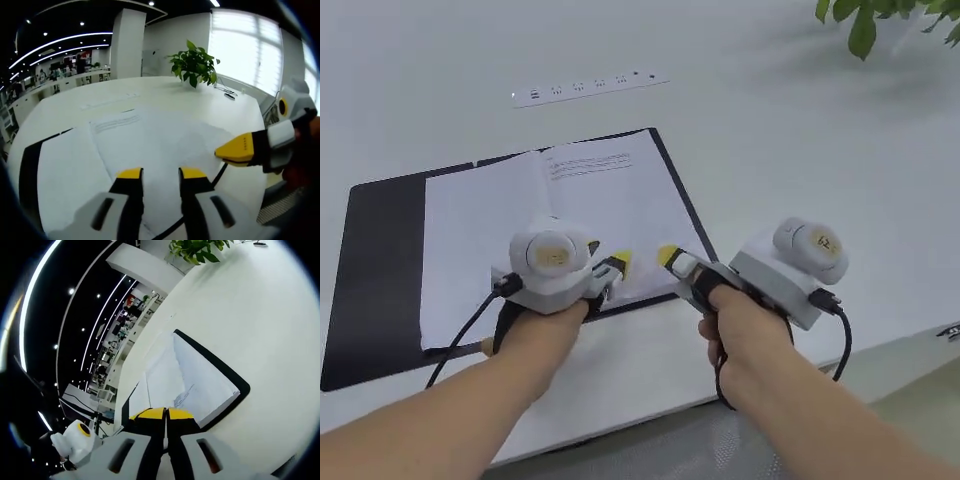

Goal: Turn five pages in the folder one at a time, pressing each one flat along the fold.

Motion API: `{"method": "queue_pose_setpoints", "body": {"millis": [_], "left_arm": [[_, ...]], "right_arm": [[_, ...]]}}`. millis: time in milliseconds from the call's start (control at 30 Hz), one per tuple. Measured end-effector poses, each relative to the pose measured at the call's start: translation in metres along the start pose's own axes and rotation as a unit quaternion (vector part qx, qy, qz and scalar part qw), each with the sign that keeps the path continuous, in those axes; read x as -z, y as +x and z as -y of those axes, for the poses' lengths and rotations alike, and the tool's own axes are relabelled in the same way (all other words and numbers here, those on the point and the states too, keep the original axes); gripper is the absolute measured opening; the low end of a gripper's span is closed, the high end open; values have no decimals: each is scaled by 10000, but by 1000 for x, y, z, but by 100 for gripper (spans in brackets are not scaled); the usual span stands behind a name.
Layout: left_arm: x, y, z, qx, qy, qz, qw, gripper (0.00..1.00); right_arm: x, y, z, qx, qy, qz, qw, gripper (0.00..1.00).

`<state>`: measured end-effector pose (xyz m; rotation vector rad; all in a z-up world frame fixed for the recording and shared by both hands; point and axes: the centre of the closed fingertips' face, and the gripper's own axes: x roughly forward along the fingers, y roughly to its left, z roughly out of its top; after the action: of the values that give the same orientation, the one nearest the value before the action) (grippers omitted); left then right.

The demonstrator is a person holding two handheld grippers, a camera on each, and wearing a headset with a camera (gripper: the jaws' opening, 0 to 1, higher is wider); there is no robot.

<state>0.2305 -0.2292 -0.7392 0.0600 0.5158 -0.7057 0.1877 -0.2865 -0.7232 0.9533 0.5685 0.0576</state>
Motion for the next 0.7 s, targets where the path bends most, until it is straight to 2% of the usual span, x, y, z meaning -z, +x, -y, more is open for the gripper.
{"method": "queue_pose_setpoints", "body": {"millis": [167,433,700], "left_arm": [[-11,-25,-16,-156,69,229,9996,28],[-18,-64,-48,-487,-60,496,9976,28],[-23,-110,-82,-912,-158,758,9928,28]], "right_arm": [[4,-2,-25,-227,-280,38,9993,0],[14,-2,-65,-541,-610,18,9967,0],[39,7,-102,-823,-932,-177,9921,0]]}}
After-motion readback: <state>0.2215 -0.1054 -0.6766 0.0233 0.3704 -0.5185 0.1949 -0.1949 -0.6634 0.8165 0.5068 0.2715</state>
